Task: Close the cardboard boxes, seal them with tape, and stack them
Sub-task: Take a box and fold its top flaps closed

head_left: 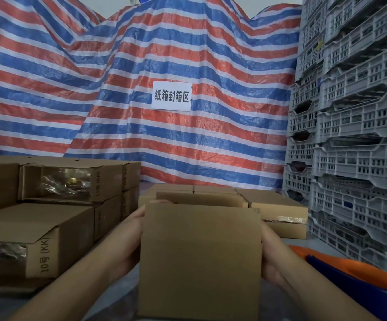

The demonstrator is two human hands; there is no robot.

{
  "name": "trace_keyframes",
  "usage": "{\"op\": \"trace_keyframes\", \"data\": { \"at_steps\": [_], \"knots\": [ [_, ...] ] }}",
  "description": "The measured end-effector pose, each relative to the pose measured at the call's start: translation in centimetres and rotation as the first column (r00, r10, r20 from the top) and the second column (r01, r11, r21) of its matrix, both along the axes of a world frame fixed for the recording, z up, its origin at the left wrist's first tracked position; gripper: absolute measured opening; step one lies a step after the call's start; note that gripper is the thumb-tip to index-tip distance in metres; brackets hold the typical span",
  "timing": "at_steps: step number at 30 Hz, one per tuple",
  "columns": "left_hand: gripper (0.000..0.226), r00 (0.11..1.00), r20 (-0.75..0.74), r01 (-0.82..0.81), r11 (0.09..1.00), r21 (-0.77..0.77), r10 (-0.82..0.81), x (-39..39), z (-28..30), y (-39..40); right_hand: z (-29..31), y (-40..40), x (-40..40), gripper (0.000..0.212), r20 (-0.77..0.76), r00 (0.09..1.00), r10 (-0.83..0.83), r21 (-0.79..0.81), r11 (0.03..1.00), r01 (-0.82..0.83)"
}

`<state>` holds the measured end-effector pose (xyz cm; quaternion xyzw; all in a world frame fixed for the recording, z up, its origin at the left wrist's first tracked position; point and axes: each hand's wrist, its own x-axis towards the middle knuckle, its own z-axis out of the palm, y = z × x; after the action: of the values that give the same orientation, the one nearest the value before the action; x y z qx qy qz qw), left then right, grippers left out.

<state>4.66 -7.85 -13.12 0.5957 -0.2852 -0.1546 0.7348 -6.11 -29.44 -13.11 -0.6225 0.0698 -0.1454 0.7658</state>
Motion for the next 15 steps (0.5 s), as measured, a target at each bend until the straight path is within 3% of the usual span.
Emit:
{"op": "trace_keyframes", "data": {
  "at_steps": [2,4,9,12,15],
  "knots": [
    [0.020,0.999,0.029,-0.019,0.999,0.030,0.018,-0.2,0.2,0.2,-0.1,0.1,0.0,0.027,0.054,0.998,0.032,0.007,0.999,-0.032],
    [0.036,0.997,0.062,-0.041,0.996,0.073,0.036,-0.2,0.4,0.5,-0.4,-0.6,0.3,0.030,0.053,0.999,0.011,0.018,1.000,-0.012],
    [0.085,0.946,0.122,0.289,0.951,0.107,-0.301,0.7,1.4,2.5,-0.4,-0.6,0.4,0.032,0.033,0.999,-0.037,0.048,0.998,0.036],
    [0.088,0.960,0.140,0.222,0.965,0.139,-0.241,0.9,1.2,2.5,-0.6,-0.7,0.8,0.033,0.035,0.998,-0.051,0.086,0.995,0.048],
    [0.062,0.976,0.145,0.132,0.973,0.191,-0.161,0.9,1.0,2.0,-0.5,-0.6,0.9,0.027,0.035,0.999,-0.033,0.109,0.994,0.029]
  ]
}}
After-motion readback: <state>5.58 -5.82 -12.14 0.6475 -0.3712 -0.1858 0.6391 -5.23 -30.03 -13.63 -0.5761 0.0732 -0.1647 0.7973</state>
